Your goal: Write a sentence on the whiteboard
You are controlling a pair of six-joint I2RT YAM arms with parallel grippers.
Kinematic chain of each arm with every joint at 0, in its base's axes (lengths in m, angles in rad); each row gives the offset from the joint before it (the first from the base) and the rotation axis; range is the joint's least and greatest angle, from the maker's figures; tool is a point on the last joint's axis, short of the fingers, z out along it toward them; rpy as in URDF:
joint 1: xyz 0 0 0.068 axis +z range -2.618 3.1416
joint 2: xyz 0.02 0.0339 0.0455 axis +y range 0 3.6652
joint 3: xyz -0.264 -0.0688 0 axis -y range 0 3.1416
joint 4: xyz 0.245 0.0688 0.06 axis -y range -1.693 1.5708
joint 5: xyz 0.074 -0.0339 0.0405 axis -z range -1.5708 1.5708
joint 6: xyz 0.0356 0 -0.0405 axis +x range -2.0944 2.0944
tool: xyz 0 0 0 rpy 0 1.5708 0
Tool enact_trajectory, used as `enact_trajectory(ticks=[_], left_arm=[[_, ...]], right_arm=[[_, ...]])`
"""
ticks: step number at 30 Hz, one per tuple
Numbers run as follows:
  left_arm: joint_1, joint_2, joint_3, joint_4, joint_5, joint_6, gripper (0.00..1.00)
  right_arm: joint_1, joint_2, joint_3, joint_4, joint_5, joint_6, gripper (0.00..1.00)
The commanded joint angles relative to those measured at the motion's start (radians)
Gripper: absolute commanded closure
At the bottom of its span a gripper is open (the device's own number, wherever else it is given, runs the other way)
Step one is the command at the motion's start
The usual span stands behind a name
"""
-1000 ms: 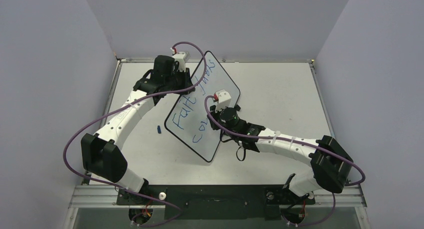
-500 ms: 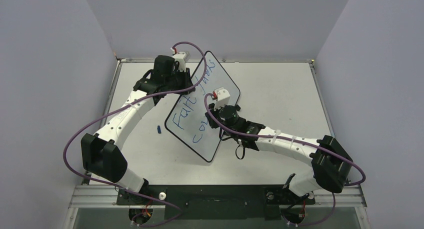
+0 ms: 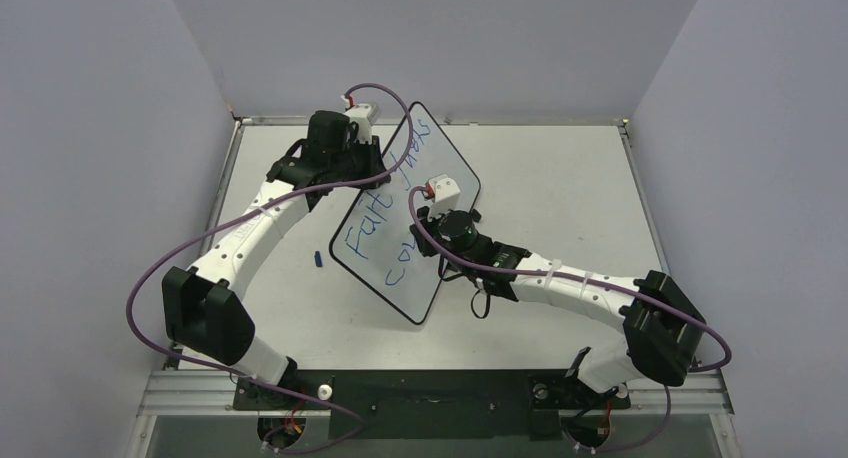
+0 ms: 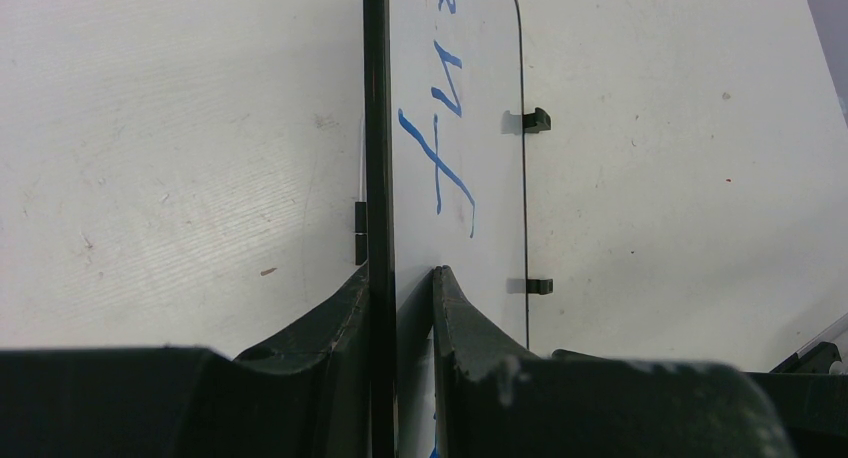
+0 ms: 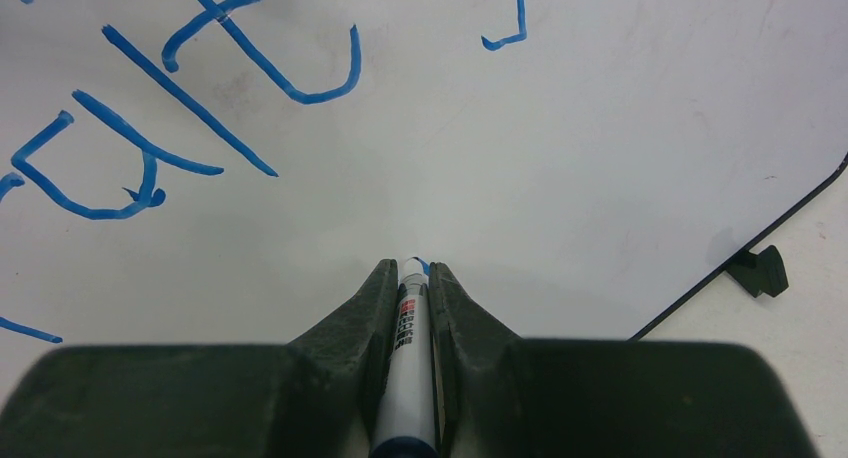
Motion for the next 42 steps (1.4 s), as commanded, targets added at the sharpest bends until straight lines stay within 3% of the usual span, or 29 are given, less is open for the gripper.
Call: enact_trajectory(ticks=[1, 21, 42], left_arm=[[0.007, -0.025, 0.030, 0.053, -0.111, 0.100, 1.00], [0.007, -0.026, 0.029, 0.053, -0.108, 0.100, 1.00], [0.007, -0.028, 0.030, 0.053, -0.108, 0.101, 1.00]], right_arm=[[0.001, -0.005, -0.018, 0.039, -0.022, 0.011, 1.00], [-0.008, -0.054, -0.093, 0.029, 0.005, 0.014, 1.00], [-0.050, -0.064, 0.075, -0.014, -0.007, -0.014, 1.00]])
